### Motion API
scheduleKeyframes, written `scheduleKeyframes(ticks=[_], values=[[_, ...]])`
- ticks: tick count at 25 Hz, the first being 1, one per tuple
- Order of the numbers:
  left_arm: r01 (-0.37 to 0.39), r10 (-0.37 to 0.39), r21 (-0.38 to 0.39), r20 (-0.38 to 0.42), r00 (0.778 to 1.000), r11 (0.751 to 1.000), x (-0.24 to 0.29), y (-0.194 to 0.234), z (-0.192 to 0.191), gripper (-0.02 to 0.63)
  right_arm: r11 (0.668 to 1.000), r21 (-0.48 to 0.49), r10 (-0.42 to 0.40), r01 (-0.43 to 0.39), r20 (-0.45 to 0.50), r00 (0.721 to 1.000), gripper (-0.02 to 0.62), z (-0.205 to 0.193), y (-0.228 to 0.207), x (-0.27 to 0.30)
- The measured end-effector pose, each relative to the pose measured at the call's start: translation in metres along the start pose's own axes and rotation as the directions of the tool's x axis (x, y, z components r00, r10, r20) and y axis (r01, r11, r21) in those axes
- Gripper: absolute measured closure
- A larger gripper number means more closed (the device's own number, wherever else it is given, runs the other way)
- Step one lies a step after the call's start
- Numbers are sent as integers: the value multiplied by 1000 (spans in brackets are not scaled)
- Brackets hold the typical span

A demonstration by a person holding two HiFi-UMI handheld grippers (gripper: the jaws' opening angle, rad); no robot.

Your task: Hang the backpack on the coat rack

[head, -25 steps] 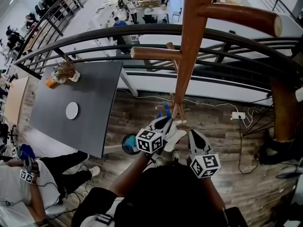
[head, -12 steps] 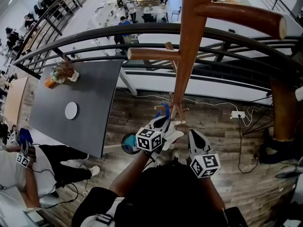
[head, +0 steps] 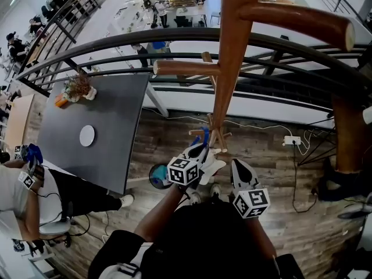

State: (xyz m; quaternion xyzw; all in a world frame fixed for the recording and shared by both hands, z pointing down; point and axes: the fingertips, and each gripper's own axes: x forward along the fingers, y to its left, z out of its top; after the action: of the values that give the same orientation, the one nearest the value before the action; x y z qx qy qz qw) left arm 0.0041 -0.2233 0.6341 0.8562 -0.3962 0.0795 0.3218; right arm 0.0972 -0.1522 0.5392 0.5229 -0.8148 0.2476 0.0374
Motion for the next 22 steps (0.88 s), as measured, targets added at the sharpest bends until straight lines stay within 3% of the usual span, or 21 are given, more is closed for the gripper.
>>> scheduleKeyframes(ticks=[22], values=[[-21,20,-25,-37,999,999,11,8,-23,592,1000,2,0,0,-8,1000,583,-5,-5,-2]])
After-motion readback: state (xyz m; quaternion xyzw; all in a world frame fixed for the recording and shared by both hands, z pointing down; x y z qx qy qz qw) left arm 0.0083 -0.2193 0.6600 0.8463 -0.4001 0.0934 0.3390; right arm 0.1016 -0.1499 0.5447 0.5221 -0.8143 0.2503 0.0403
